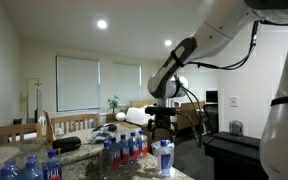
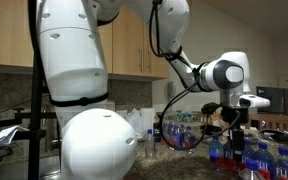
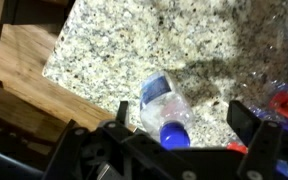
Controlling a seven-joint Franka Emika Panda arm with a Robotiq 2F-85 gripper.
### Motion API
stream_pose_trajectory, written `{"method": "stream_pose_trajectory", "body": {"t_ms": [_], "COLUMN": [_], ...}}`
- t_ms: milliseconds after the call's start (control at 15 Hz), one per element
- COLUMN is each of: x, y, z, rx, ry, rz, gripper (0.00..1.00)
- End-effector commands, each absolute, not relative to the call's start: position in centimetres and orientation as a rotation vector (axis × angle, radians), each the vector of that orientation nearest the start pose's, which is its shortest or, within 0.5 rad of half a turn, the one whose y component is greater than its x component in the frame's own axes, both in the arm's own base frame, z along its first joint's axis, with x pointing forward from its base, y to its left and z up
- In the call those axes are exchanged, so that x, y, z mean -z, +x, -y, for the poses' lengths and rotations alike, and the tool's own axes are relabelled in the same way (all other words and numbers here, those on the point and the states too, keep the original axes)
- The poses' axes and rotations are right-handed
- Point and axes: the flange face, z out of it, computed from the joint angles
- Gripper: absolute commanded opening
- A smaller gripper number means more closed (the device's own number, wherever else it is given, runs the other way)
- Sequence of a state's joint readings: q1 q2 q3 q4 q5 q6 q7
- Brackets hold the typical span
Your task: Pick up the bottles laying on the table and put them upright on the left and right side of the table
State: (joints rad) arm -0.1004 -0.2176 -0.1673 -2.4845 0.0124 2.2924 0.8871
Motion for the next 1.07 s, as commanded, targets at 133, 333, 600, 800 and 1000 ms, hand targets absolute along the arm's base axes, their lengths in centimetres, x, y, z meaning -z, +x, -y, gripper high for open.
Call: {"method": "stream_pose_trajectory", "body": {"t_ms": [133, 333, 600, 800, 1000], "x": [-36.6, -36.6, -36.7, -37.1, -37.3], "y": [43.6, 43.8, 44.4, 44.3, 44.0], "z": [9.9, 8.4, 5.5, 5.2, 5.4], "rx": [-0.121, -0.170, -0.176, -0.184, -0.180], "ry": [-2.599, -2.650, -2.743, -2.790, -2.835], "rz": [-1.422, -1.400, -1.388, -1.345, -1.350], "gripper": [1.00, 1.00, 1.00, 1.00, 1.00]}}
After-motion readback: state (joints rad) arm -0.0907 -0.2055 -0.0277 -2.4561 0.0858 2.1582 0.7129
